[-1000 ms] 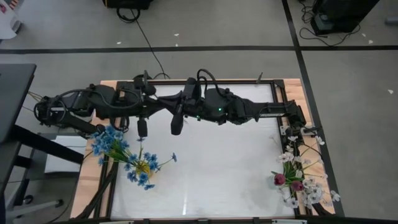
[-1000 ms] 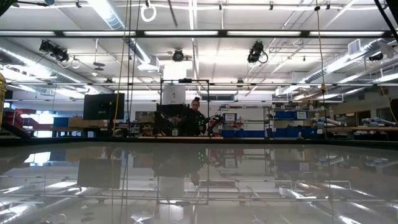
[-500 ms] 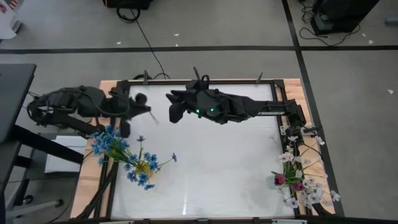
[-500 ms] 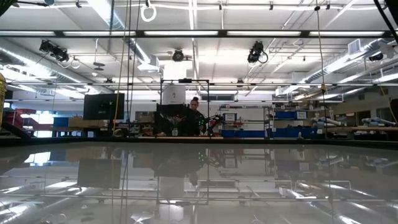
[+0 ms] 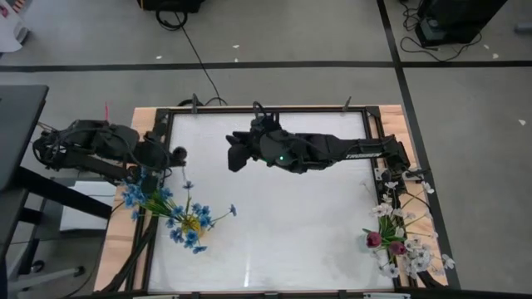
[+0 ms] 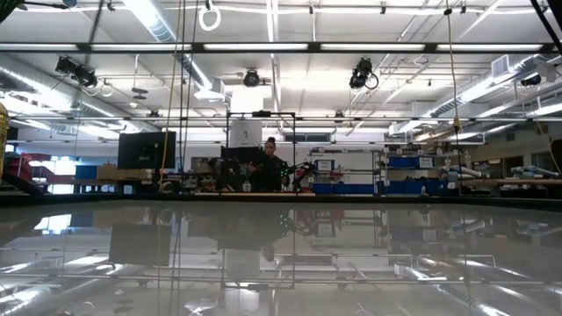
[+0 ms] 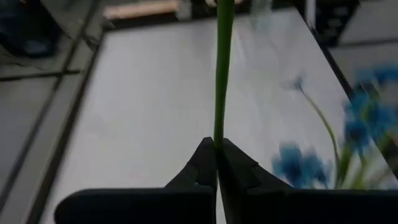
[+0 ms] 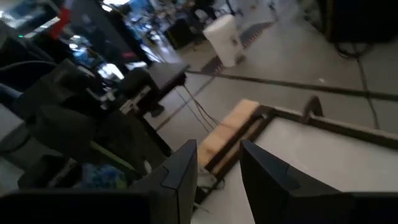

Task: Sort flowers into vase by color
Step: Put the black tulip into the yellow vase

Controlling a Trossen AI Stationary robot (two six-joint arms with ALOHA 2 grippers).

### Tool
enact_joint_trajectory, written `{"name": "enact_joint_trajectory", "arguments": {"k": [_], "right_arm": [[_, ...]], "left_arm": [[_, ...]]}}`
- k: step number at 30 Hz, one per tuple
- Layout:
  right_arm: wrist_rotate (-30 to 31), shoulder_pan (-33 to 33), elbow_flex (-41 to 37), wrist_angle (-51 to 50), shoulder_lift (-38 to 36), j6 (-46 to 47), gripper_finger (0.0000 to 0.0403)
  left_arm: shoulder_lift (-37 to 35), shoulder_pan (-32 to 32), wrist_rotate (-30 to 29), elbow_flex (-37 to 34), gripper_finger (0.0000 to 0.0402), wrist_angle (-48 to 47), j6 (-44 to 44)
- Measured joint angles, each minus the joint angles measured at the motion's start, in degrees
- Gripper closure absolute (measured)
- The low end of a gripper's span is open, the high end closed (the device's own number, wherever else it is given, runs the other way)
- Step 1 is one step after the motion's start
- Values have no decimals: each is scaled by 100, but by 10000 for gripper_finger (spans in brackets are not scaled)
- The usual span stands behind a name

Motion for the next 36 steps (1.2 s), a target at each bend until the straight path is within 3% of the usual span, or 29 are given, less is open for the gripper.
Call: {"name": "enact_joint_trajectory", "arguments": {"k": [5, 14, 23, 36], "right_arm": [[577, 259, 0, -490, 11, 565, 274], [1374, 651, 0, -906, 17, 1134, 274], [1358, 750, 0, -902, 24, 1349, 274], [1353, 762, 0, -849, 24, 1438, 274]], "left_arm": [[-324, 4, 581, -376, 397, -256, 174], [-602, -184, 1615, -567, 398, 701, 848], [-622, -286, 3464, -567, 398, 971, 1631], [-585, -284, 4472, -702, 398, 1391, 1835]]}}
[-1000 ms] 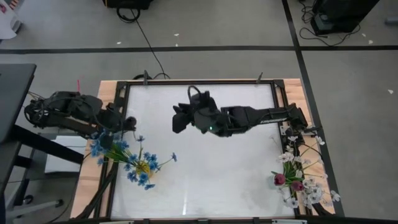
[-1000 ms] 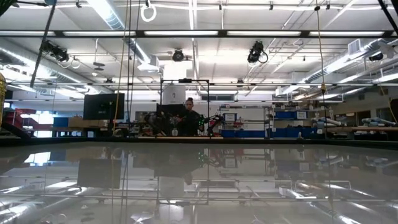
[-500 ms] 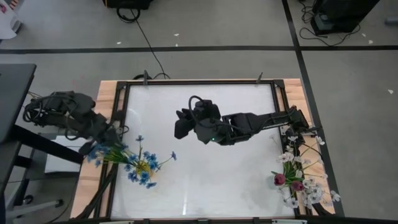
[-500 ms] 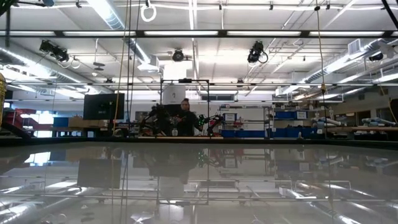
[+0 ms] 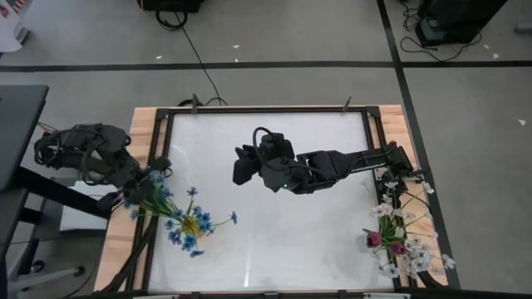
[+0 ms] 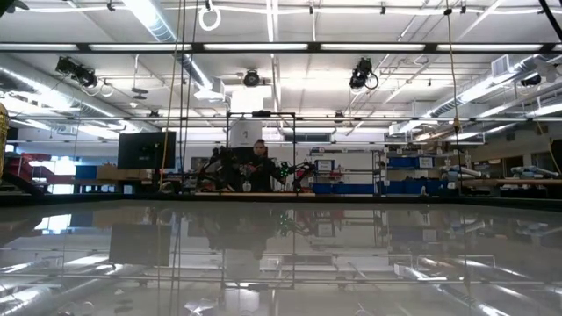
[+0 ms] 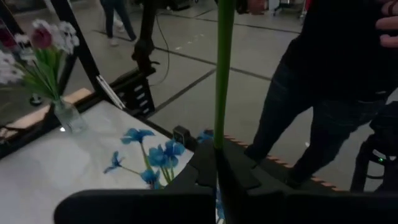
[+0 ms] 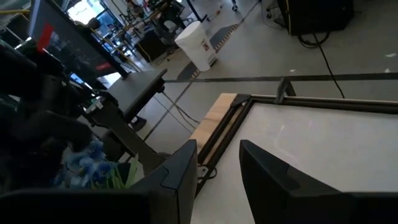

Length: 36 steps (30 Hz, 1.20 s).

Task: Sort flowers into vase by color
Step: Put the black tulip into the yellow vase

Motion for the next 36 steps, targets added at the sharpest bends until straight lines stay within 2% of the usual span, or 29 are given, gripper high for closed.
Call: {"name": "enact_joint_trajectory", "arguments": {"k": [14, 23, 32, 36], "right_arm": [[-9, -29, 0, -2, 1, 0, 274], [-280, -200, 0, -9, 2, -9, 274], [-412, -313, 0, -17, 6, -26, 274], [-476, -345, 0, -17, 7, -47, 274]], "left_arm": [[6, -2, 10, -958, 397, 83, 150], [6, -2, 6, -1000, 397, 106, 199], [8, -2, 4, -1000, 339, 31, 203], [5, -4, -252, -1000, 346, 37, 239]]}}
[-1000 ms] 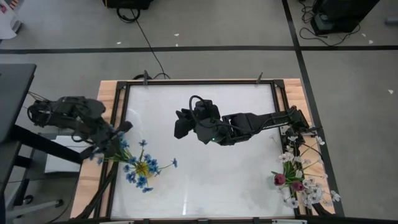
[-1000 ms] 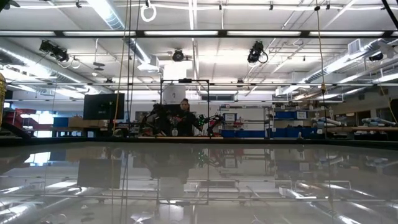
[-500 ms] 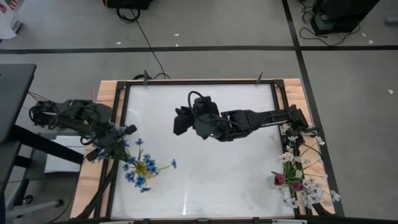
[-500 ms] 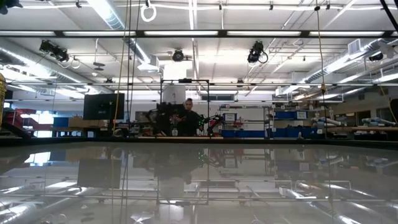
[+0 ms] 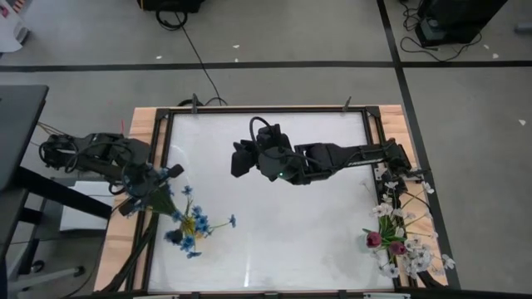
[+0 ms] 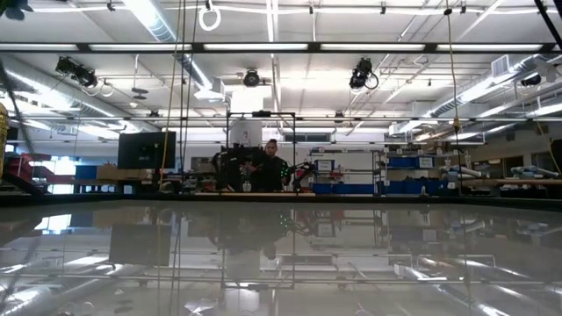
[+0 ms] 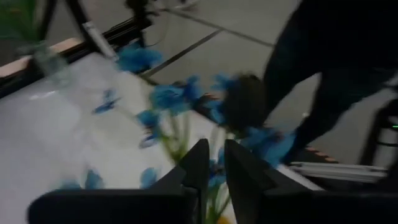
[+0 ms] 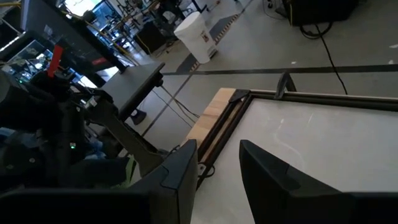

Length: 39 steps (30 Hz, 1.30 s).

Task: Sort flowers into vase by color
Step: Put the black tulip into the yellow vase

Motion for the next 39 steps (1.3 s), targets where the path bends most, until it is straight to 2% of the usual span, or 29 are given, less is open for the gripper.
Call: {"name": "enact_joint_trajectory", "arguments": {"k": [2, 7, 11, 14, 21, 26, 29, 35, 39], "right_arm": [[0, -14, 0, 1, 0, -6, 274], [-4, -14, 0, 0, 0, -17, 274], [-58, -14, 0, -34, 0, -21, 274], [-343, -14, 0, -66, -1, -152, 274], [-1753, 0, -41, -583, 219, -1021, 274], [-2104, 4, -243, -613, 497, -1461, 274], [-2516, -144, -429, -510, 786, -1858, 274], [-4215, -563, -490, 413, 1501, -2975, 274], [-5465, -828, -490, 1176, 1988, -3558, 274]], "left_arm": [[0, 0, -222, 0, 362, 1, 2], [-3, 0, -249, 0, 393, 10, 3], [-3, 0, -270, 2, 389, 21, 21], [0, 0, -554, 165, 371, -13, 21], [58, 0, -1491, 901, 327, -368, -39], [181, 0, -2342, 1243, 313, -729, -568], [292, 6, -2823, 1428, 313, -787, -945], [454, 13, -3975, 1836, 313, -825, -1775], [591, 15, -4391, 2075, 313, -993, -2216]]}}
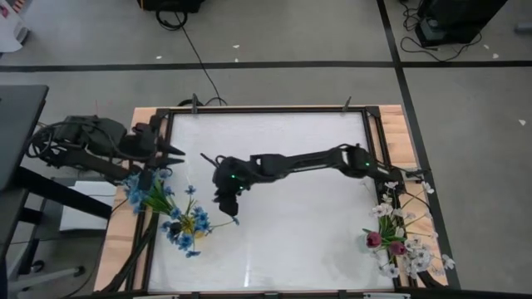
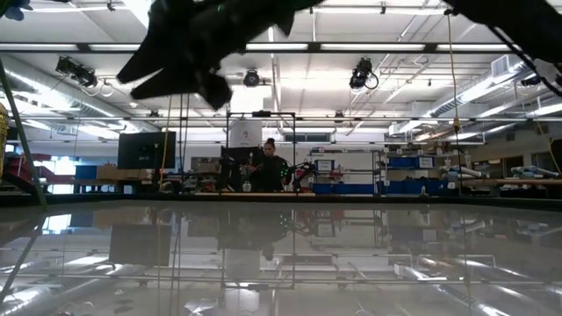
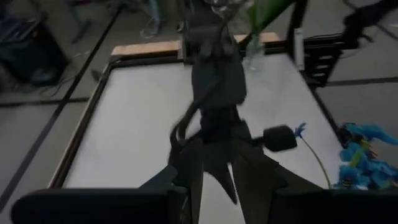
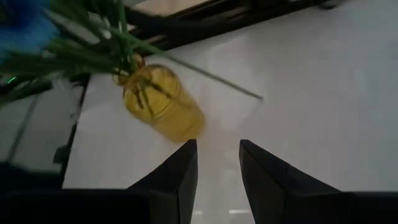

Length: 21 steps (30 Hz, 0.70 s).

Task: Sort flowers into vase by color
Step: Put the black tulip into the yellow vase

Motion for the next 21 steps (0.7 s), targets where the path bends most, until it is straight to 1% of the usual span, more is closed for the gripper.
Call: {"name": "enact_joint_trajectory", "arguments": {"k": [4, 6, 9, 12, 15, 18, 21], "right_arm": [[-803, -235, 0, 712, 385, -466, 274], [-1041, -315, 6, 1033, 570, -778, 274], [-1282, -371, 9, 1384, 842, -1262, 274], [-1423, -373, 9, 1717, 1094, -1720, 274], [-1566, -362, 9, 2164, 1334, -1956, 274], [-1550, -338, 7, 2738, 1526, -1996, 274], [-1350, -302, 9, 3384, 1678, -2025, 269]], "left_arm": [[135, 0, -391, 230, 313, -414, -504], [186, 0, -571, 282, 313, -610, -758], [247, -2, -613, 282, 313, -749, -1000], [349, -2, -612, 282, 313, -753, -1326], [476, -2, -610, 282, 313, -751, -1484], [608, -2, -610, 282, 313, -749, -1617], [751, 7, -610, 282, 313, -746, -1738]]}}
